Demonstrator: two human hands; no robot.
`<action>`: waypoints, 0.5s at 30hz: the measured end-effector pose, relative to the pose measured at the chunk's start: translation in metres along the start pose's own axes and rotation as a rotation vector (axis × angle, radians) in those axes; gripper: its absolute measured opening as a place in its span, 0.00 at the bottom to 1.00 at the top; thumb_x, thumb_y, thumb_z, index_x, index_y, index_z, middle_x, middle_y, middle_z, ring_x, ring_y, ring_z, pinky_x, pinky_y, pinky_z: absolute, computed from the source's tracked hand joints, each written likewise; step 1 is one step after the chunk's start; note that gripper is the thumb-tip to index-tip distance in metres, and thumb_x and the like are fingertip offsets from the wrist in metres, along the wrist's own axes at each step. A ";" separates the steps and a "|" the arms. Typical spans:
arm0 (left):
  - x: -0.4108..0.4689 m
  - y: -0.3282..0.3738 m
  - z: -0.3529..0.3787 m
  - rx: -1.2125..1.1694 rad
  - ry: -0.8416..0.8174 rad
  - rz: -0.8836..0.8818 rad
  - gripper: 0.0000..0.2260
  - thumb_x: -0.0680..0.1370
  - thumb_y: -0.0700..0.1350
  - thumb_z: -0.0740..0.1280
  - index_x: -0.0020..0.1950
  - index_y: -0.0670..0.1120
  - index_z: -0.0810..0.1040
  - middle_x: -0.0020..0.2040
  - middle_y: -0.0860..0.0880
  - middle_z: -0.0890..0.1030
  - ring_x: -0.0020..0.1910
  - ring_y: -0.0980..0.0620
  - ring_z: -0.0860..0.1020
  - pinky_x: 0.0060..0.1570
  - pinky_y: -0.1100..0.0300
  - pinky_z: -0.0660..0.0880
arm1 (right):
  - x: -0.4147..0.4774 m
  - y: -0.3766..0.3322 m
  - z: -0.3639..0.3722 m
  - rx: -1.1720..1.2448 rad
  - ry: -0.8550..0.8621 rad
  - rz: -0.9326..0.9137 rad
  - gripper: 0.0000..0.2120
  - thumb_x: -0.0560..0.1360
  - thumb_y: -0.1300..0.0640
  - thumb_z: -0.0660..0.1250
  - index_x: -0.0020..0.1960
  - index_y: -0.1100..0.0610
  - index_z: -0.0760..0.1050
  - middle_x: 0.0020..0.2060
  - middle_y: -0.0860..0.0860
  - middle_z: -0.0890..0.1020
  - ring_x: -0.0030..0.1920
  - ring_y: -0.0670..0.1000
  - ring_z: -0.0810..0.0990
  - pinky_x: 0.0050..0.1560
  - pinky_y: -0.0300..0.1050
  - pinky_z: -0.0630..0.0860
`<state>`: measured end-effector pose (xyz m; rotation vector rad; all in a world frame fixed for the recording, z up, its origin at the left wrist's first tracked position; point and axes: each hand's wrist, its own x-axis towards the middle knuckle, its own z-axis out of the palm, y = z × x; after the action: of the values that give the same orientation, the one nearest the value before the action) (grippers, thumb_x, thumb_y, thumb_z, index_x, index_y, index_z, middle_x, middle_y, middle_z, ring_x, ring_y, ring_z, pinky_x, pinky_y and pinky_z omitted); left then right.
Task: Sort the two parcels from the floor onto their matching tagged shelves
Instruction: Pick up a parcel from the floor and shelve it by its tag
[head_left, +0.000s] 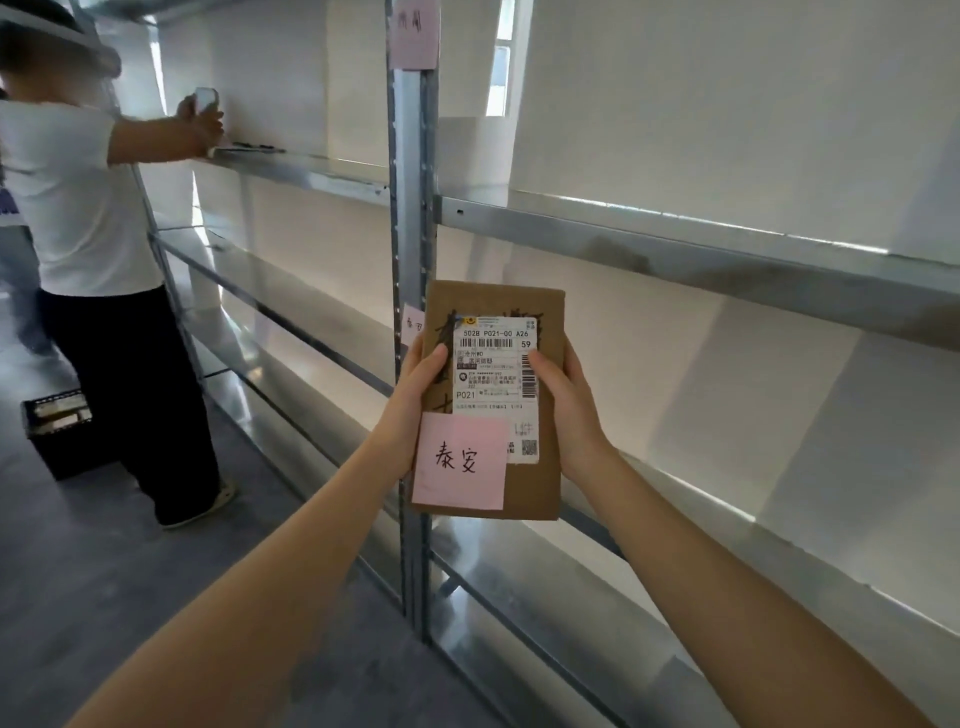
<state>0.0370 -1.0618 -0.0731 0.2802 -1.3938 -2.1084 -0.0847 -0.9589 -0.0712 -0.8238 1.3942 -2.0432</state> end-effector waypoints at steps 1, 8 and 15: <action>0.009 -0.003 -0.009 -0.007 -0.027 -0.022 0.22 0.79 0.50 0.58 0.71 0.46 0.61 0.44 0.49 0.85 0.38 0.50 0.84 0.35 0.58 0.81 | 0.005 0.007 0.001 0.000 0.021 0.007 0.23 0.77 0.57 0.63 0.71 0.51 0.65 0.60 0.55 0.80 0.55 0.54 0.82 0.49 0.46 0.80; 0.074 -0.038 -0.043 -0.037 -0.079 -0.198 0.20 0.78 0.50 0.59 0.69 0.48 0.65 0.48 0.45 0.83 0.37 0.50 0.84 0.32 0.58 0.80 | 0.055 0.053 -0.013 0.017 0.177 0.137 0.23 0.76 0.57 0.64 0.70 0.52 0.66 0.59 0.57 0.81 0.56 0.56 0.81 0.54 0.52 0.79; 0.166 -0.075 -0.069 0.054 0.017 -0.489 0.13 0.77 0.53 0.61 0.51 0.45 0.77 0.35 0.47 0.85 0.30 0.50 0.83 0.30 0.61 0.79 | 0.134 0.097 -0.039 -0.013 0.275 0.313 0.23 0.76 0.53 0.65 0.69 0.54 0.66 0.58 0.59 0.81 0.55 0.59 0.81 0.57 0.57 0.77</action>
<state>-0.0909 -1.1897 -0.1462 0.7217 -1.4855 -2.4445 -0.1956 -1.0627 -0.1481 -0.3092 1.5705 -1.9527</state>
